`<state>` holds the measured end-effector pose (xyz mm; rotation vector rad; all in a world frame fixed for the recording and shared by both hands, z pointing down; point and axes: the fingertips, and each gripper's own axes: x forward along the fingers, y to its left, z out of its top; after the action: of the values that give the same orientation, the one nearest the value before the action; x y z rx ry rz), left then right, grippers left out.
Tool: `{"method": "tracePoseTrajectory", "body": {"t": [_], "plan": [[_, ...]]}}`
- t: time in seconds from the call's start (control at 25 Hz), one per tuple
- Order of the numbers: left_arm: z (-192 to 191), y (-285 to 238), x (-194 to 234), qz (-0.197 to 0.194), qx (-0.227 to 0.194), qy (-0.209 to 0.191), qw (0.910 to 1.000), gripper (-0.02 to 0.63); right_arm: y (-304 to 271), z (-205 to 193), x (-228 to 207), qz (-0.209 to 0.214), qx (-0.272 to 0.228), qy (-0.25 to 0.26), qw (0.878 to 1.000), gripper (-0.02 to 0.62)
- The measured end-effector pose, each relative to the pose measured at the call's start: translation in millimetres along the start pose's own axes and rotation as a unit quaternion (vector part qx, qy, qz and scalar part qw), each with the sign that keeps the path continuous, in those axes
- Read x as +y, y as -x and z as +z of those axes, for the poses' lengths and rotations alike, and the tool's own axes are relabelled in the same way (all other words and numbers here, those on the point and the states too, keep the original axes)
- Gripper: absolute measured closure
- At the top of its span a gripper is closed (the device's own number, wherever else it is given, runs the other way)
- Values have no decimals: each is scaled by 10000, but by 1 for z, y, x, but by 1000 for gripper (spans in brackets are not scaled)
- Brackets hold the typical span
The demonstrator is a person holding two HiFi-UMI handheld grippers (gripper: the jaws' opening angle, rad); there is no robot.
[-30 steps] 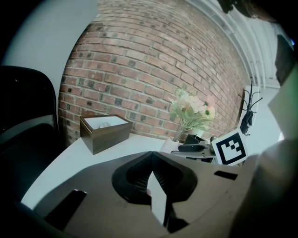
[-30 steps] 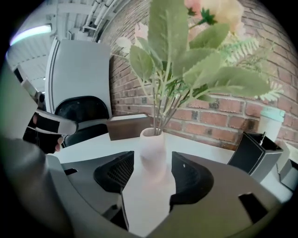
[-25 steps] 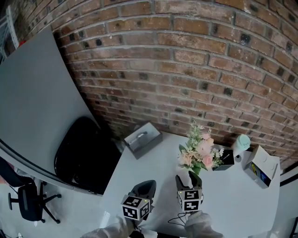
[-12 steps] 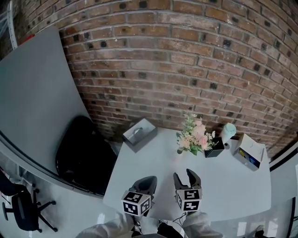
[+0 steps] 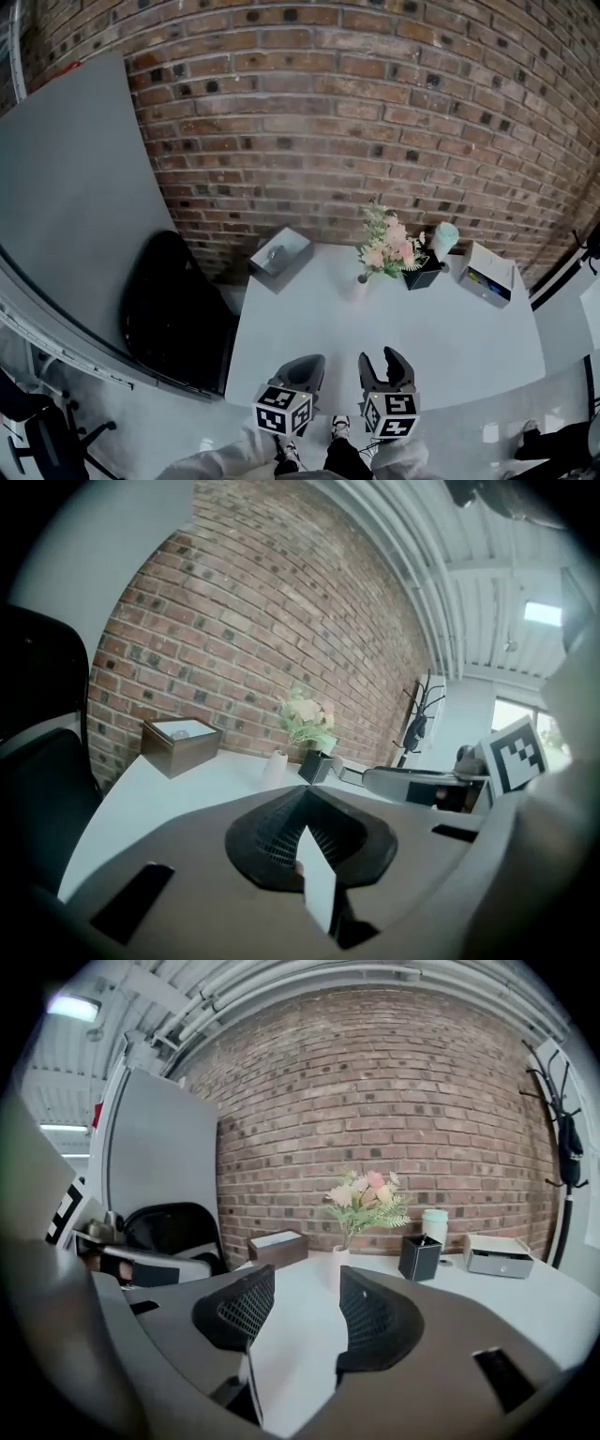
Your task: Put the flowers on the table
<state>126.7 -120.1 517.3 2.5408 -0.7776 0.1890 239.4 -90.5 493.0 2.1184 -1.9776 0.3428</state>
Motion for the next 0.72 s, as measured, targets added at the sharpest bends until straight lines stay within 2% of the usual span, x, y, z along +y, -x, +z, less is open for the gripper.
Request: {"method": "tracePoseTrajectory", "body": {"t": [0.04, 0.12, 0.28, 0.4, 0.72], "plan": [[-3, 3, -2, -55, 14, 4, 10000, 600, 9, -2, 2, -98, -28, -43, 9999, 369], [-6, 7, -8, -154, 38, 32, 9999, 600, 26, -5, 5, -302, -79, -31, 9995, 537], [-10, 11, -22, -309, 59, 38, 9995, 600, 49, -8, 11, -399, -47, 110, 9991, 538], [-11, 12, -32, -343, 58, 7, 9994, 600, 60, -15, 6, -511, 177, 234, 9983, 559], [-5, 12, -49, 79, 16, -99, 9999, 600, 79, -18, -19, -482, 267, 213, 9983, 563]]}}
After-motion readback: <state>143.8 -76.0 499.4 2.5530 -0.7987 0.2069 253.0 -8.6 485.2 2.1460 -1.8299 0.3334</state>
